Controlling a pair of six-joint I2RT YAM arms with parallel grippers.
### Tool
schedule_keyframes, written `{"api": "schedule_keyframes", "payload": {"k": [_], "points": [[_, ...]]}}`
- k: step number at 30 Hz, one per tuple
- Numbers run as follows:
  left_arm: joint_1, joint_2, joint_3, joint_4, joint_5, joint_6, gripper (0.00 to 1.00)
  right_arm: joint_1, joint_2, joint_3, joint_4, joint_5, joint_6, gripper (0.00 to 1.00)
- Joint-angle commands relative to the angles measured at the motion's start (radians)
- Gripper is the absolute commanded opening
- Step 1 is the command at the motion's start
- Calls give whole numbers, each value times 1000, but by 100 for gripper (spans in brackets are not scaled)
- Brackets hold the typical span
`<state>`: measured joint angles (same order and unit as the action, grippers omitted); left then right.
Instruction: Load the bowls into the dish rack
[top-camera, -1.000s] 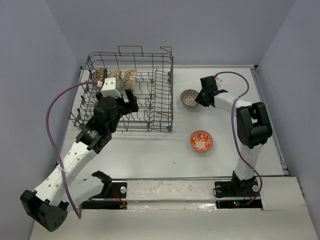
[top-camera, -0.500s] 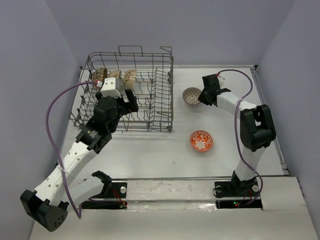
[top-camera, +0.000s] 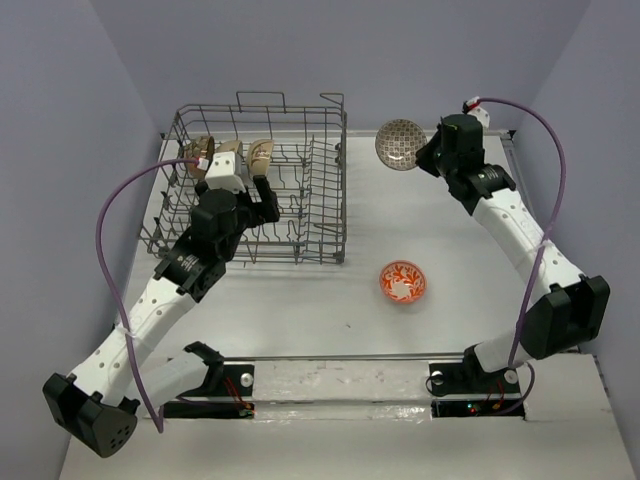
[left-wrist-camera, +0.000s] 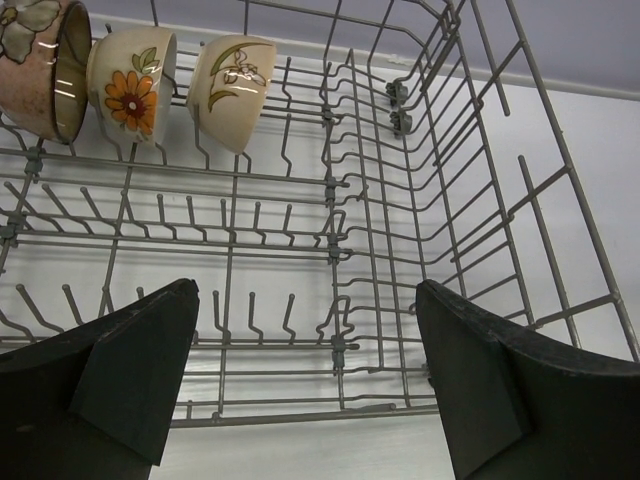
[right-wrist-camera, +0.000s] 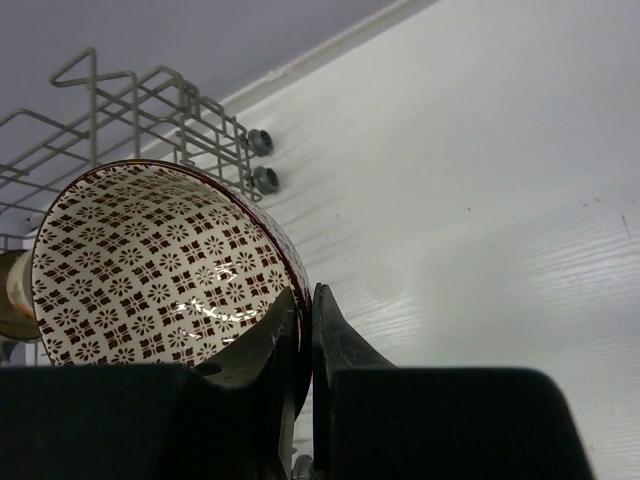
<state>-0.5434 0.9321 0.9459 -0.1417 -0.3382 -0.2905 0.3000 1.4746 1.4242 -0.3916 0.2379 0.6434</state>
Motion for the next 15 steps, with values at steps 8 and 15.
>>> {"api": "schedule_keyframes", "payload": {"k": [8, 15], "points": [[-4, 46, 212, -22, 34, -7, 99, 300, 58, 350, -92, 101, -85, 1], [-4, 122, 315, -64, -5, -18, 99, 462, 177, 485, -127, 162, -122, 1]]}}
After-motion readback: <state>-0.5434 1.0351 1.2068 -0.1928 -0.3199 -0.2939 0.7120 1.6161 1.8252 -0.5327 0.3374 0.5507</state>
